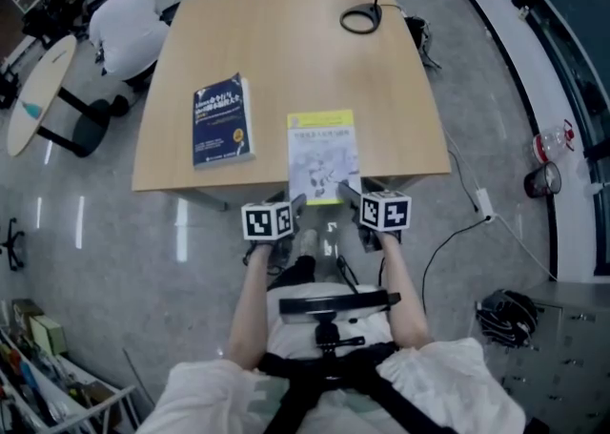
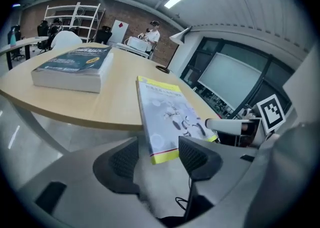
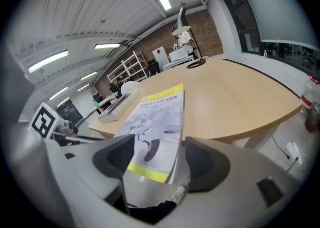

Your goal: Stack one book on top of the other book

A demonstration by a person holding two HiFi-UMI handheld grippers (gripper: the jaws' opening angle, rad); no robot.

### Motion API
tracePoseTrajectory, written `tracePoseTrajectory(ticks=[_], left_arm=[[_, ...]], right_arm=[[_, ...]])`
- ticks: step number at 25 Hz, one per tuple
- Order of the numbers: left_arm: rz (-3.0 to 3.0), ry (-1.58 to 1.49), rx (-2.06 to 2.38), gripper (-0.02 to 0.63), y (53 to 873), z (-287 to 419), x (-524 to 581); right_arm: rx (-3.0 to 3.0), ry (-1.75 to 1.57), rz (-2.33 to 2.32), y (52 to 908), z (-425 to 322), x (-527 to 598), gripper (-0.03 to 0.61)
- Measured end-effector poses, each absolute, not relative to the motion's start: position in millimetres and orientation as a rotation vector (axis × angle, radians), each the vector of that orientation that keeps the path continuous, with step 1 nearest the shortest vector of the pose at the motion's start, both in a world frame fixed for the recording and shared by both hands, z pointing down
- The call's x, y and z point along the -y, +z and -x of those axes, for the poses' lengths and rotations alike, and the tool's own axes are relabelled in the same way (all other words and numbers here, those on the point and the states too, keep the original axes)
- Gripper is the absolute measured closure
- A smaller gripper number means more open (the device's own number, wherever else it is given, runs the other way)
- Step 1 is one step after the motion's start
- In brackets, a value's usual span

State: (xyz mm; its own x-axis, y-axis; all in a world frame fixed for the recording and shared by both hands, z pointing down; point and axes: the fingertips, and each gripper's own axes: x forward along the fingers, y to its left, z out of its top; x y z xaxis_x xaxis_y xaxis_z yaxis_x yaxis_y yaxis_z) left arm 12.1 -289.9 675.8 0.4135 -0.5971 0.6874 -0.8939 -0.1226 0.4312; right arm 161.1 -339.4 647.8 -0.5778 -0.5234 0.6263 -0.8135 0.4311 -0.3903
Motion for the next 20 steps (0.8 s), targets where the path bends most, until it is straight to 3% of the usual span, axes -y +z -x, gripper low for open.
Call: tracePoseTrajectory(ticks=[16,20], left_arm=[[-1.737,0.293,1.069,0.377,696.6,-18.9,286.3],[-1.684,0.222,1.021,0.341,704.0,-19.9,287.3]], right_arm=[[2.233,1.289,-1.008,684.5,-159.8,335.4,0.262],[2.243,1.416,-0.985,691.1,-156.8,339.1,0.239]])
